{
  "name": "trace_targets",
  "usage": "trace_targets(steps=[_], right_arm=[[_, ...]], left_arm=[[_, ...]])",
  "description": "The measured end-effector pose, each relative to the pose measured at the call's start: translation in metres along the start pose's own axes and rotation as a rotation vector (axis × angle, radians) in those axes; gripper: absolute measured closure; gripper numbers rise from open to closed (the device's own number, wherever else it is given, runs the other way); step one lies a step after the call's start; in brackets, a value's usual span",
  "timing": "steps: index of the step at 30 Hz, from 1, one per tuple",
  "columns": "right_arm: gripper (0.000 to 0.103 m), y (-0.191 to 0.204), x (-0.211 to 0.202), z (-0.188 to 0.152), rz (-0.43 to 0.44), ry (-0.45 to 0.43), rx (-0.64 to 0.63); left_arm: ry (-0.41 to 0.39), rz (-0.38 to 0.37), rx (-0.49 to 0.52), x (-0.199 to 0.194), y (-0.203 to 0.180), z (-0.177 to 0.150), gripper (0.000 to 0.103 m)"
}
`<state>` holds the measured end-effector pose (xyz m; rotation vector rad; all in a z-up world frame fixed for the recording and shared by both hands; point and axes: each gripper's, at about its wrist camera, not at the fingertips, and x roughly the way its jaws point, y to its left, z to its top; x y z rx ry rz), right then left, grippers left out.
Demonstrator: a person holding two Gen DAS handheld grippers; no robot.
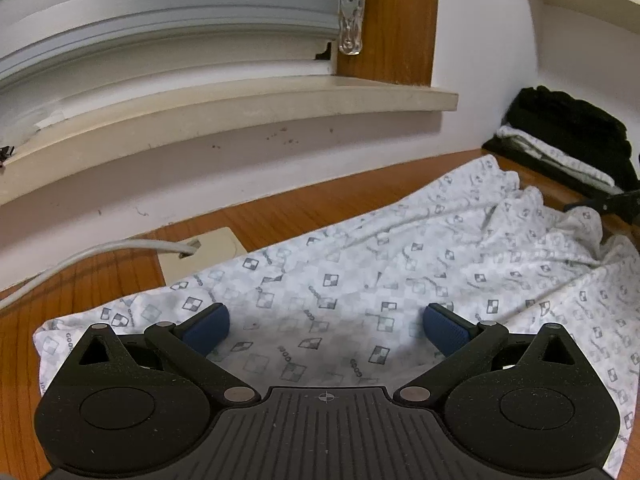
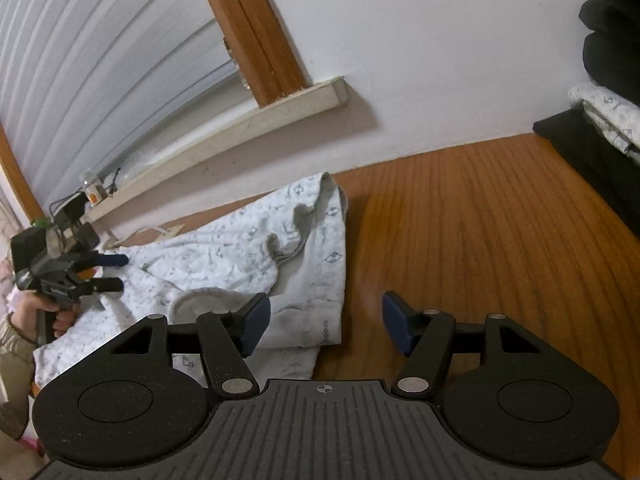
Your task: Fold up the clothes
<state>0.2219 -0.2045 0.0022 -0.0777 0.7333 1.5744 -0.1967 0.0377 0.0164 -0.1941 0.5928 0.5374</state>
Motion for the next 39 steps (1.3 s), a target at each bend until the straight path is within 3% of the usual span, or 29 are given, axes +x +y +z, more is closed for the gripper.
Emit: trace_targets(steps=[4, 9, 15, 21, 26, 32, 34, 36, 37, 39], right_arm=[[0.034, -0.002, 0.000, 0.000, 0.011, -0.003, 0.010], [0.032, -0.002, 0.001, 0.001, 0.019, 0.004, 0.002], [0.030, -0.002, 0.002, 0.002, 0.035, 0.009, -0.004], [0.029, -0.002, 0.003, 0.002, 0.034, 0.009, -0.007], [0.028, -0.003, 0.003, 0.001, 0.020, 0.003, -0.005], [0.029, -0.002, 0.002, 0.001, 0.009, -0.006, -0.005], [0.037, 0.002, -0.002, 0.001, -0.014, -0.044, -0.014], [0.043, 0.008, -0.005, 0.004, 0.040, -0.071, 0.018], [0.049, 0.014, -0.004, 0.006, 0.058, -0.070, 0.015], [0.050, 0.029, 0.005, 0.011, 0.075, -0.043, -0.015]], left_arm=[[-0.022, 0.023, 0.017, -0.011, -0.001, -0.004, 0.000], [-0.085, 0.111, -0.026, -0.066, 0.017, -0.027, 0.000], [-0.060, 0.214, -0.122, -0.118, 0.030, -0.062, 0.003], [-0.006, 0.288, -0.041, -0.136, 0.005, -0.081, 0.008], [-0.011, 0.256, -0.039, -0.135, -0.001, -0.080, 0.010], [-0.021, 0.233, 0.003, -0.121, -0.003, -0.067, 0.025], [-0.019, 0.229, 0.006, -0.114, -0.002, -0.062, 0.026], [-0.013, 0.217, 0.014, -0.108, -0.003, -0.059, 0.028], [-0.013, 0.209, 0.024, -0.106, -0.005, -0.058, 0.030], [-0.012, 0.194, 0.043, -0.102, -0.010, -0.057, 0.031]])
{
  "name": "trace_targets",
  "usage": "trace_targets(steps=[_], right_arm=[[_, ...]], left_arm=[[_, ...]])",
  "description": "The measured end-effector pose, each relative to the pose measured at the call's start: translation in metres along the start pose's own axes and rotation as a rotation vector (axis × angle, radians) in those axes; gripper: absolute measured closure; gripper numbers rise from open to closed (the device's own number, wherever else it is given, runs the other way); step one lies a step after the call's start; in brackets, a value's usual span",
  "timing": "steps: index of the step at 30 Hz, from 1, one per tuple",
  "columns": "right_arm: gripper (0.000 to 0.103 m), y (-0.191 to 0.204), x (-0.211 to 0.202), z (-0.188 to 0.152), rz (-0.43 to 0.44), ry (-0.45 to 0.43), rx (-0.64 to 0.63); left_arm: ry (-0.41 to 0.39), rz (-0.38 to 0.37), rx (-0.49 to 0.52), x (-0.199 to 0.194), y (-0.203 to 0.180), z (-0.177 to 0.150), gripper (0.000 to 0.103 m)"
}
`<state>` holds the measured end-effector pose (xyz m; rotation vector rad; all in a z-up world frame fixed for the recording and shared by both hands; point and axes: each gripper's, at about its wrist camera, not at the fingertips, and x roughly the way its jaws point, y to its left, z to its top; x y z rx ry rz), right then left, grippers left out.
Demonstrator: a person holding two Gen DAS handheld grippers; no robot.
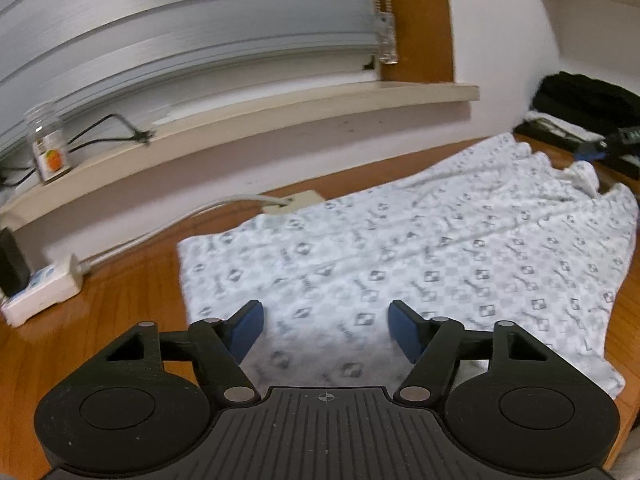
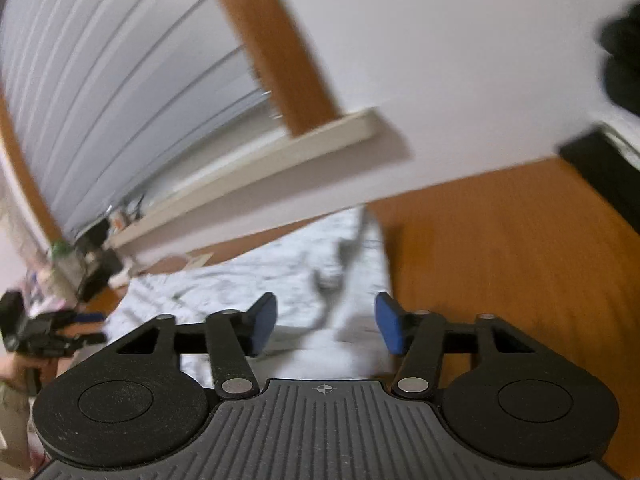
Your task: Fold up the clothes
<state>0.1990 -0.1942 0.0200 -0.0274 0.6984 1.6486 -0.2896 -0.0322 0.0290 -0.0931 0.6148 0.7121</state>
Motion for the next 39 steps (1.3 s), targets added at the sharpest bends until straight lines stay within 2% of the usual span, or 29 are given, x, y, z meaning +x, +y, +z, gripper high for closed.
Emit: trace_targets(steps=[4, 9, 10, 11, 12, 13, 15, 17, 19, 21, 23, 28, 31, 35, 39], right_arm=[[0.050, 0.013, 0.038, 0.008, -0.027, 0.100, 0.006], [0.050, 0.019, 0.081, 0.029, -0.079, 0.138, -0.037], [0.057, 0.019, 0.088, 0.033, -0.096, 0.150, -0.043], [0.087, 0.019, 0.093, 0.038, -0.095, 0.163, -0.040], [0.095, 0.019, 0.096, 0.043, -0.082, 0.166, -0.037], [0.097, 0.020, 0.094, 0.049, -0.064, 0.142, -0.039], [0.101, 0.024, 0.081, 0.063, -0.011, 0.040, -0.022], [0.101, 0.028, 0.071, 0.073, 0.036, -0.032, 0.005], [0.101, 0.036, 0.070, 0.076, 0.005, -0.042, -0.034], [0.100, 0.040, 0.070, 0.075, -0.024, -0.017, -0.059], [0.094, 0.039, 0.065, 0.068, -0.046, 0.016, -0.082], [0.080, 0.028, 0.031, 0.035, -0.083, 0.087, -0.138], [0.075, 0.020, 0.007, 0.012, -0.067, 0.121, -0.150], [0.066, 0.021, -0.012, -0.022, -0.038, 0.175, -0.164], [0.065, 0.021, -0.020, -0.049, 0.020, 0.207, -0.159]], left_arm=[[0.006, -0.015, 0.024, 0.003, -0.007, 0.000, 0.032], [0.016, -0.016, 0.023, 0.005, -0.006, -0.001, 0.031], [0.014, -0.015, 0.023, 0.005, -0.006, 0.000, 0.031], [0.010, -0.015, 0.024, 0.005, -0.007, 0.002, 0.031], [0.005, -0.016, 0.030, 0.004, -0.008, 0.005, 0.031], [-0.001, -0.017, 0.036, 0.004, -0.010, 0.008, 0.029], [-0.019, -0.033, 0.054, 0.006, -0.018, 0.019, 0.027], [-0.043, -0.066, 0.078, 0.010, -0.032, 0.034, 0.025], [-0.063, -0.111, 0.111, 0.018, -0.051, 0.052, 0.025], [-0.078, -0.153, 0.151, 0.030, -0.076, 0.070, 0.024], [-0.086, -0.192, 0.187, 0.044, -0.098, 0.087, 0.023], [-0.081, -0.297, 0.274, 0.086, -0.148, 0.119, 0.023], [-0.056, -0.349, 0.297, 0.117, -0.170, 0.136, 0.023], [0.006, -0.378, 0.264, 0.158, -0.189, 0.157, 0.023], [0.054, -0.393, 0.190, 0.190, -0.199, 0.173, 0.022]])
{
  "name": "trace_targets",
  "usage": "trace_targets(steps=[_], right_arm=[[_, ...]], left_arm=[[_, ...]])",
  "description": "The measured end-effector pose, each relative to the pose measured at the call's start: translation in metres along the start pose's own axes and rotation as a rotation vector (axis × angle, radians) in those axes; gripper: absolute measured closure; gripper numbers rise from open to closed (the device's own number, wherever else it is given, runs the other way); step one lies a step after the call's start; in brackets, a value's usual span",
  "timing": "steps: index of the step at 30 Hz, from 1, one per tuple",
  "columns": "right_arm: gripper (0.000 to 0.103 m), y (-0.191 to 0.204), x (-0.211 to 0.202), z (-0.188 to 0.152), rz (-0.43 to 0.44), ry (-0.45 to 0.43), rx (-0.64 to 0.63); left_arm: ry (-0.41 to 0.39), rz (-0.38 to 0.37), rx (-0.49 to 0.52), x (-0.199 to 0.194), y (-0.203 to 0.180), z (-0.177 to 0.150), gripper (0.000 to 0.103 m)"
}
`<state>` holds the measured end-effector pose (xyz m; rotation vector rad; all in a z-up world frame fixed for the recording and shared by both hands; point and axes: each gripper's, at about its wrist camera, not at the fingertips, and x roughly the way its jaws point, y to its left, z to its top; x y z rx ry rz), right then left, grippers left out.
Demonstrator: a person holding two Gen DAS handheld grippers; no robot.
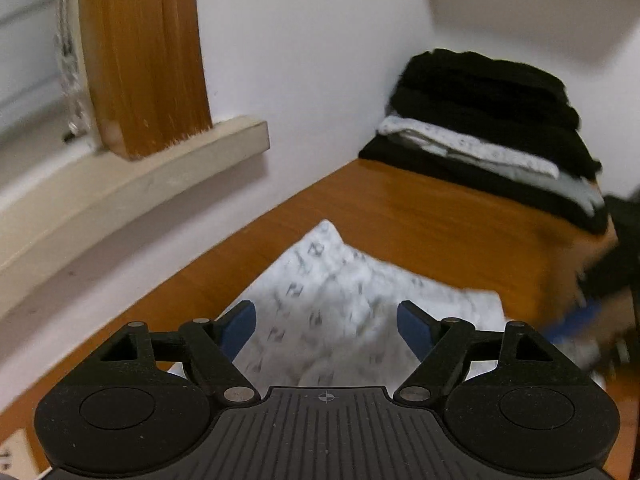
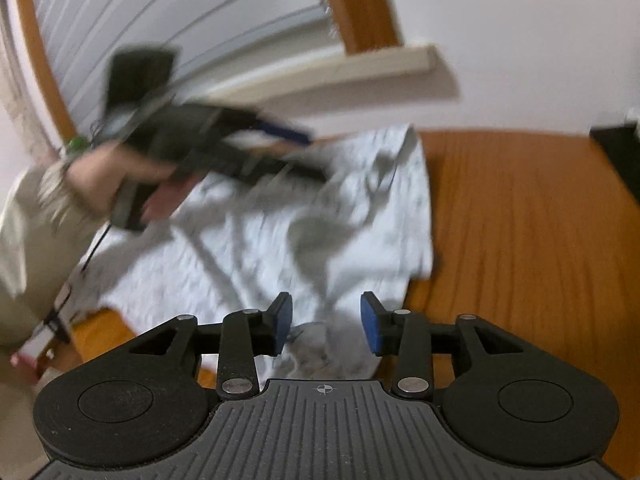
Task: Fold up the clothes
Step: 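Pinch the garment fabric with the left tool and lift it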
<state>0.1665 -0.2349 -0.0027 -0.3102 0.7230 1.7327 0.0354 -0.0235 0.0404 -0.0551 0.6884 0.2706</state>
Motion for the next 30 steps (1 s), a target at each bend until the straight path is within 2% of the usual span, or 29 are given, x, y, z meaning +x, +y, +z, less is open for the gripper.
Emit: trace_targets(steps=[2, 4, 8, 11, 13, 14, 15, 16, 18, 21, 23, 26, 30], right_arm=[[0.094, 0.003, -0.009, -0.005, 0.036, -0.005, -0.017], [0.095, 0.004, -0.020, -0.009, 0.069, -0.009, -0.041], [0.095, 0.000, -0.031, -0.017, 0.089, 0.003, -0.048], [0.090, -0.003, -0.033, -0.020, 0.095, -0.001, -0.054], [0.083, -0.006, -0.032, -0.014, 0.078, -0.024, -0.046], [0.079, -0.008, -0.030, -0.011, 0.069, -0.031, -0.044], [0.079, -0.010, -0.027, -0.007, 0.060, -0.034, -0.043], [0.078, -0.012, -0.024, -0.004, 0.052, -0.038, -0.043], [0.078, -0.015, -0.016, 0.002, 0.030, -0.025, -0.051], [0.076, -0.022, -0.008, 0.008, 0.000, -0.014, -0.069], [0.066, -0.030, -0.006, 0.013, -0.033, -0.041, -0.062], [0.061, -0.044, 0.000, 0.020, -0.087, -0.082, -0.061], [0.056, -0.058, 0.012, 0.034, -0.069, -0.107, -0.052]], left_arm=[[0.016, -0.001, -0.008, 0.012, 0.001, 0.005, 0.022], [0.031, 0.002, -0.002, 0.023, 0.001, 0.009, 0.022], [0.023, -0.043, -0.040, 0.028, 0.005, 0.014, 0.022], [0.040, -0.052, -0.040, 0.035, 0.003, 0.016, 0.022], [0.058, -0.025, -0.019, 0.040, 0.000, 0.018, 0.031], [0.064, -0.021, -0.022, 0.043, 0.000, 0.018, 0.039], [0.070, -0.018, -0.026, 0.045, 0.001, 0.018, 0.060], [0.075, -0.018, -0.040, 0.046, 0.003, 0.018, 0.072], [0.059, -0.022, -0.052, 0.040, 0.008, 0.018, 0.086], [0.015, -0.054, -0.078, 0.019, 0.019, 0.021, 0.089], [-0.032, -0.064, -0.081, 0.001, 0.023, 0.025, 0.090], [-0.056, -0.107, -0.057, -0.022, 0.025, 0.032, 0.090], [-0.077, -0.128, -0.018, -0.048, 0.024, 0.036, 0.090]])
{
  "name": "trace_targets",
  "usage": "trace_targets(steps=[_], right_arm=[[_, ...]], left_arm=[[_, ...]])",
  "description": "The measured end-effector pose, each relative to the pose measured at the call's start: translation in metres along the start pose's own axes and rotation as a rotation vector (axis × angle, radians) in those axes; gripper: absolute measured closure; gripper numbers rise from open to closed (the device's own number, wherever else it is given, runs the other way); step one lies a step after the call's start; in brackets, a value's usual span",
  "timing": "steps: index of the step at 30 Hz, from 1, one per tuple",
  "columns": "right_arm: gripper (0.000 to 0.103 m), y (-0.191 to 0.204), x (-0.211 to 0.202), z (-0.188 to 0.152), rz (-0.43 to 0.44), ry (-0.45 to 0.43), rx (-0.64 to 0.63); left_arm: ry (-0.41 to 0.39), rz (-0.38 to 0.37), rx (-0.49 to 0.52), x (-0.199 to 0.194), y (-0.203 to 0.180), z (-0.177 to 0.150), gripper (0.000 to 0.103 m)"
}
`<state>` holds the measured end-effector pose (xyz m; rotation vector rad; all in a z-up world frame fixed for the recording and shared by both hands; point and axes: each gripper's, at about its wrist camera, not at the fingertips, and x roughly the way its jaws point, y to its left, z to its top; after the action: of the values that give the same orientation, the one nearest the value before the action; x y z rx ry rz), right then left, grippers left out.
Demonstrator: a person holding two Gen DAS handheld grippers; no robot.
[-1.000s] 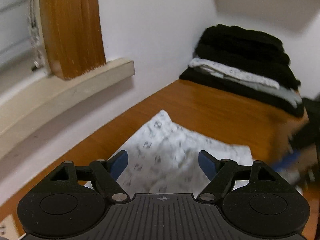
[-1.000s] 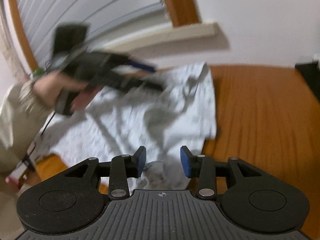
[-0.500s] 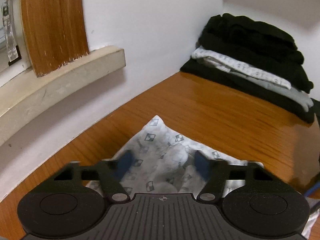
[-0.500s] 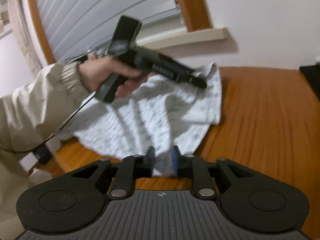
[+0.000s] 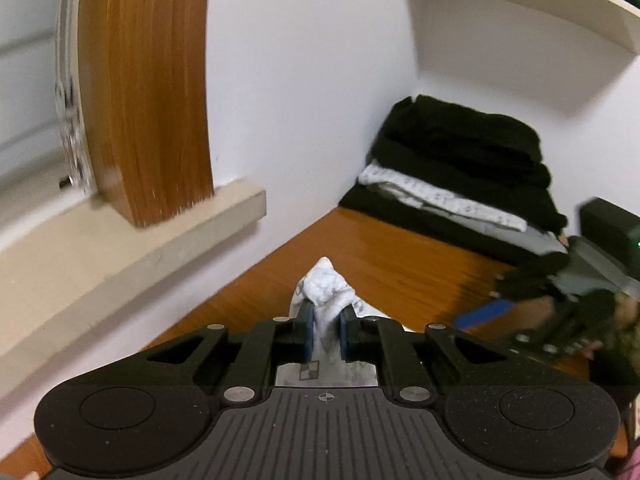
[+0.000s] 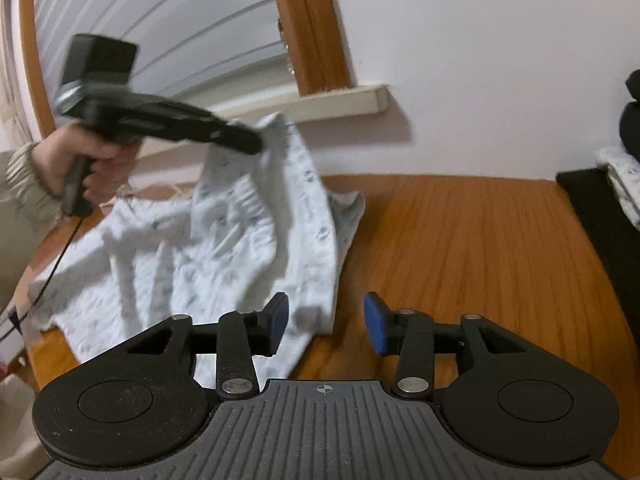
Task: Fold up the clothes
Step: 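Pinch the garment fabric with the left tool and lift it, then pinch the garment fabric with the right tool while the left tool holds its pinch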
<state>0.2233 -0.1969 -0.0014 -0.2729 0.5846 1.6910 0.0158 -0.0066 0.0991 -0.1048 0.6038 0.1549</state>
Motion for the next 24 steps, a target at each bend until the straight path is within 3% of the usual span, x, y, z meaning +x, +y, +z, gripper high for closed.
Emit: trace_targets(steps=[7, 9, 10, 11, 12, 13, 19, 24], right_arm=[[0.035, 0.013, 0.029, 0.022, 0.077, -0.020, -0.063], [0.036, 0.018, 0.039, 0.025, 0.092, 0.000, -0.084], [0.044, 0.021, 0.043, 0.027, 0.092, 0.018, -0.101], [0.072, 0.024, 0.044, 0.028, 0.099, 0.037, -0.118], [0.088, 0.026, 0.042, 0.029, 0.111, 0.054, -0.132], [0.093, 0.028, 0.041, 0.030, 0.123, 0.071, -0.145], [0.097, 0.049, -0.014, 0.040, 0.261, 0.099, -0.220], [0.097, 0.074, -0.025, 0.031, 0.318, 0.225, -0.290]], left_arm=[[-0.006, -0.065, 0.015, -0.027, -0.009, -0.002, 0.090], [-0.012, -0.067, 0.008, -0.031, -0.010, -0.004, 0.090], [-0.019, -0.067, 0.004, -0.034, -0.010, -0.005, 0.090], [-0.026, -0.065, 0.000, -0.037, -0.009, -0.005, 0.090], [-0.034, -0.058, 0.000, -0.042, -0.008, -0.004, 0.090], [-0.047, -0.053, 0.004, -0.047, -0.008, -0.002, 0.090], [-0.116, -0.050, 0.027, -0.068, -0.011, 0.010, 0.090], [-0.090, -0.029, 0.007, -0.053, -0.006, 0.006, 0.091]])
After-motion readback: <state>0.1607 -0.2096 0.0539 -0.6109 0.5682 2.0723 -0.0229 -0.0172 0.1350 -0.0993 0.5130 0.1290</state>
